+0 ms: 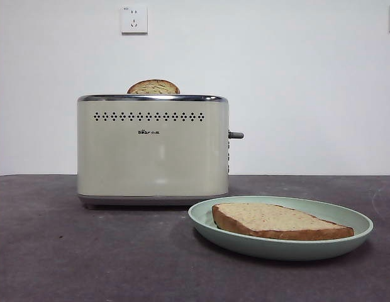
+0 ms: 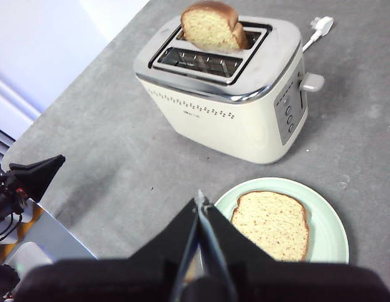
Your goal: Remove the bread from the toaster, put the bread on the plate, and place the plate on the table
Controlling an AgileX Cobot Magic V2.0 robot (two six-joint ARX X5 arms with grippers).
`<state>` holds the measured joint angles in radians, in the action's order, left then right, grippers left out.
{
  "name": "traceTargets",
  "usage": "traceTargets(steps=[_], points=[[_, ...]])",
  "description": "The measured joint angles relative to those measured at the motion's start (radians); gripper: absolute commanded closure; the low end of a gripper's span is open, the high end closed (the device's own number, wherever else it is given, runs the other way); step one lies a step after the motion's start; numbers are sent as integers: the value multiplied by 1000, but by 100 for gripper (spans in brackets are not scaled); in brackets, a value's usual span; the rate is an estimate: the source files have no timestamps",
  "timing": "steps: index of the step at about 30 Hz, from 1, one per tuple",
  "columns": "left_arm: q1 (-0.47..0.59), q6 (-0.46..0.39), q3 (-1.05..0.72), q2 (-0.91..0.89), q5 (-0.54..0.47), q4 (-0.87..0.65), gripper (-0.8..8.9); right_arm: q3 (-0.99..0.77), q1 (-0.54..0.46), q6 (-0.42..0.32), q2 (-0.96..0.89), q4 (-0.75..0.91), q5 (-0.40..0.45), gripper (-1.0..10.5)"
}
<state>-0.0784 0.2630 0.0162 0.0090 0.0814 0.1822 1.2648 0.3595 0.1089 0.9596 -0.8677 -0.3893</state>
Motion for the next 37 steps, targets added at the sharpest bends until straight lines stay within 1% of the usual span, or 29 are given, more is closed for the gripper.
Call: traceTargets(steps=[33,35,37], points=[[0,0,0,-4,0,-1,817,0,0,-1,0,0,0,945],[0,0,0,-4,0,-1,817,0,-2,-23,0,2,14,945],[0,0,0,-4,0,-1,817,0,-14,-68,0,20,60,945]])
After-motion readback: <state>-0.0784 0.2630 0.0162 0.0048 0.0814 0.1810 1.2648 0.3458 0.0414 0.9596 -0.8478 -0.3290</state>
